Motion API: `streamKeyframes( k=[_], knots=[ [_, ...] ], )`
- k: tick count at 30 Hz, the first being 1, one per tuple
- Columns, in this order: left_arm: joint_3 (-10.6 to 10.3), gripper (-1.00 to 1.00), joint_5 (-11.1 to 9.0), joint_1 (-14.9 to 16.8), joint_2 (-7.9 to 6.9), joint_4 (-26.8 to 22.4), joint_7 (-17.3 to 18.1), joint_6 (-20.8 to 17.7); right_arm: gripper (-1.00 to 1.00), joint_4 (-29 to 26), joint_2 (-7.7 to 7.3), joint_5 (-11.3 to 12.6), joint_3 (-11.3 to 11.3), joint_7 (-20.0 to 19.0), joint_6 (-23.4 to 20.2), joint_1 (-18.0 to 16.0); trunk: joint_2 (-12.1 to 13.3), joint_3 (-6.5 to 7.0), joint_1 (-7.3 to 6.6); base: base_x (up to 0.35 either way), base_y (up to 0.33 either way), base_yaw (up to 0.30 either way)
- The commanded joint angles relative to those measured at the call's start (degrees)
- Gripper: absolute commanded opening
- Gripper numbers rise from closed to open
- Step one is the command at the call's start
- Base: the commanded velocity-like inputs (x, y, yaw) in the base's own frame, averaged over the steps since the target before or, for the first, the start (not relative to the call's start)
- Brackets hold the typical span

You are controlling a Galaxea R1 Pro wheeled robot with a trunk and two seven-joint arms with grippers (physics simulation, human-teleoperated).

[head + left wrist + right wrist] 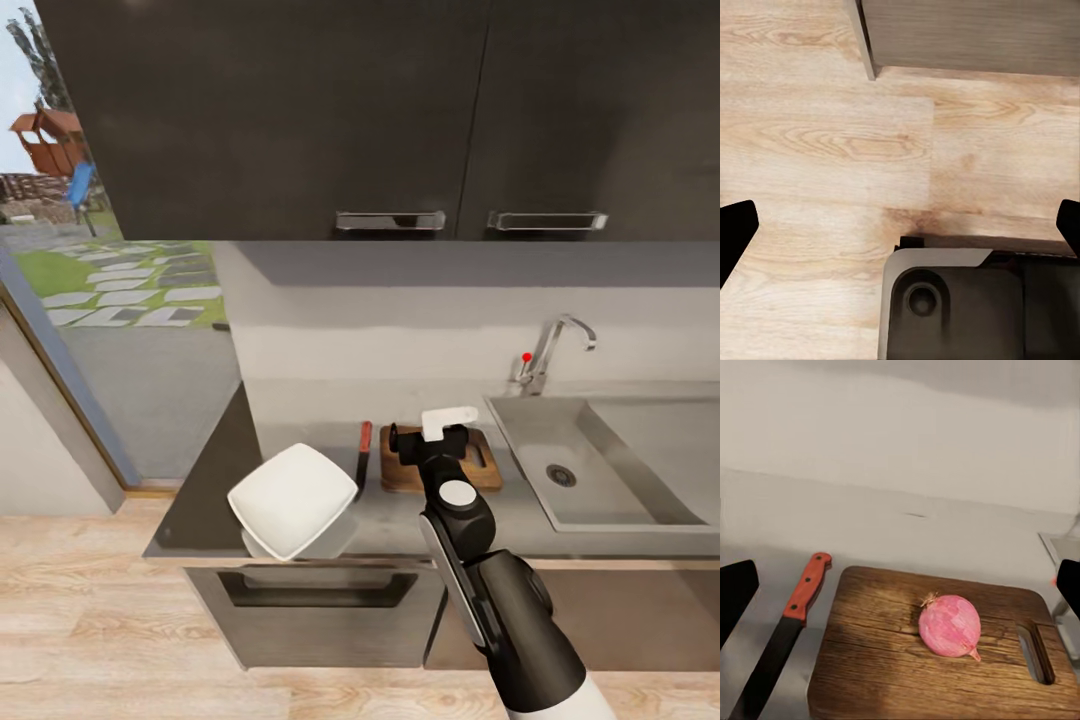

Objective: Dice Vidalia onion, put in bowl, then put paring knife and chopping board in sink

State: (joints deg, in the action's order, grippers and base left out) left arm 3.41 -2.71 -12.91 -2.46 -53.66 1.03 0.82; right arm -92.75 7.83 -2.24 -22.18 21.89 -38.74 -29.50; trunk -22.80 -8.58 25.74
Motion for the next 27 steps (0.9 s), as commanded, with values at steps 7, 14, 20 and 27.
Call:
streamKeyframes(
  k=[7,14,20,27],
  knots=[
    [0.02,1.00,-0.28,-0.01,0.00,-0.05,0.11,0.13,1.00,0.28,-0.43,-0.22,-0.22,0.17,-0.49,-0.05,-0.11,-0.11,0.04,0.011,0.019,0.000],
    [0.02,1.00,-0.28,-0.01,0.00,-0.03,0.11,0.14,1.00,0.37,-0.61,-0.22,-0.23,0.17,-0.53,-0.04,-0.11,-0.11,0.04,0.000,0.001,0.000],
    [-0.01,1.00,-0.28,-0.01,0.00,0.32,0.11,0.14,1.00,0.42,-0.64,-0.22,-0.23,0.17,-0.49,-0.03,-0.11,-0.11,0.04,0.019,0.084,0.000],
    [-0.01,1.00,-0.28,-0.01,0.00,0.38,0.11,0.14,1.00,3.35,-0.71,-0.25,-0.23,0.11,-0.46,-0.03,-0.11,-0.11,0.04,0.005,0.010,0.000]
  ],
)
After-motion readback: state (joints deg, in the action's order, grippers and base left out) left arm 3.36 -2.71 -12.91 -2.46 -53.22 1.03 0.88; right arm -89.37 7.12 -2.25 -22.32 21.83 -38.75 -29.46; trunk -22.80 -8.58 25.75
